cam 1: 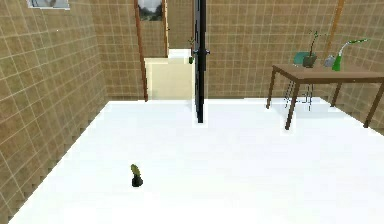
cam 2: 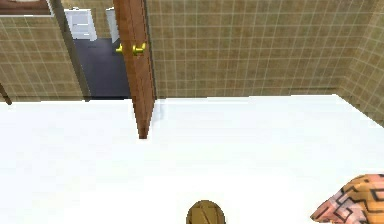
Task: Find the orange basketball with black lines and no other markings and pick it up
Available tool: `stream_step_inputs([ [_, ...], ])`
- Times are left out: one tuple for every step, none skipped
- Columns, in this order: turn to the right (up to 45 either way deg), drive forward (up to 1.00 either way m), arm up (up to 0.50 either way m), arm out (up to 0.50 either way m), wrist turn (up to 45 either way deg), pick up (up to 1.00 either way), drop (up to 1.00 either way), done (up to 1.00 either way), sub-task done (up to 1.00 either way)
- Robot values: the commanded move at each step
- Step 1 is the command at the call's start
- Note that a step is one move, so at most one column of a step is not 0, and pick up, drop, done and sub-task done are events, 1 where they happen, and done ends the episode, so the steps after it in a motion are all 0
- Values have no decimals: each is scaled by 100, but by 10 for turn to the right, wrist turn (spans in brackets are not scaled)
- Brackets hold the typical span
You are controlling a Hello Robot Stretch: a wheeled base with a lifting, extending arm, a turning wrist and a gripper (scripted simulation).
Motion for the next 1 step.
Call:
stream_step_inputs([
  [0,0,0,0,0,0,0,100,0],
])
